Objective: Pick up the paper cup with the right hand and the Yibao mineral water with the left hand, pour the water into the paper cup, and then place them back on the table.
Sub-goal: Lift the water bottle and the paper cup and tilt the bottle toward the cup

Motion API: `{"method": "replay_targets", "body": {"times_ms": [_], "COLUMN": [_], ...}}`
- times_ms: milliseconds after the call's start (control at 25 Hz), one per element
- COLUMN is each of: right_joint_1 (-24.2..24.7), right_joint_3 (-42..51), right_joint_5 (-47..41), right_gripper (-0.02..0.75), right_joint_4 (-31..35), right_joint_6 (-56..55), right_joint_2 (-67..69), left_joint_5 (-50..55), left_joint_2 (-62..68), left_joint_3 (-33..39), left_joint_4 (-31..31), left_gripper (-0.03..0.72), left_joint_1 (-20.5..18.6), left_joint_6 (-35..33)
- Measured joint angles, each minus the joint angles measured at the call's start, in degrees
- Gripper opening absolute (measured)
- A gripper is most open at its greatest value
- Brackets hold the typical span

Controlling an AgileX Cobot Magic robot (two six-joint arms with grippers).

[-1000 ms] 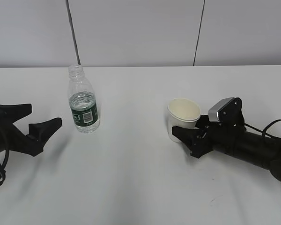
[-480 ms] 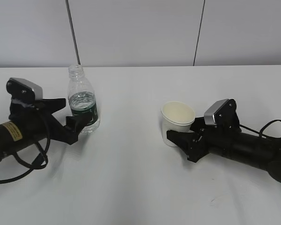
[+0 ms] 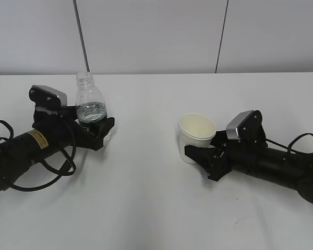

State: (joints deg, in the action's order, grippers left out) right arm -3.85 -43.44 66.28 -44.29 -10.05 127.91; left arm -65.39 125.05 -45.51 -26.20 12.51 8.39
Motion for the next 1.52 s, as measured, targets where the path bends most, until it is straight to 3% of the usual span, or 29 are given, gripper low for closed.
{"method": "replay_targets", "body": {"times_ms": [320, 680, 1000, 1520], "right_joint_1": [0.0, -3.1, -7.0, -8.7], "right_joint_3": [-0.7, -3.6, -8.1, -16.2], "right_joint_5": [0.0, -0.1, -0.2, -3.1], "right_gripper": [0.521, 0.521, 0.521, 0.521], "right_joint_4": [-3.4, -7.9, -12.3, -22.1], "right_joint_6": [-1.0, -4.4, -9.8, -22.6], "right_joint_2": [0.0, 0.0, 0.0, 0.1], "left_joint_5": [-0.1, 3.7, 14.8, 34.2], "left_joint_2": [0.0, -3.5, -11.7, -25.0], "left_joint_3": [0.0, 0.0, 0.1, 0.1], "left_joint_4": [-0.4, -6.6, -12.4, -21.3], "left_gripper": [0.368, 0.358, 0.356, 0.356], "left_joint_1": [0.1, 0.1, 0.1, 0.1], "left_joint_6": [0.0, 0.0, 0.1, -0.2]}}
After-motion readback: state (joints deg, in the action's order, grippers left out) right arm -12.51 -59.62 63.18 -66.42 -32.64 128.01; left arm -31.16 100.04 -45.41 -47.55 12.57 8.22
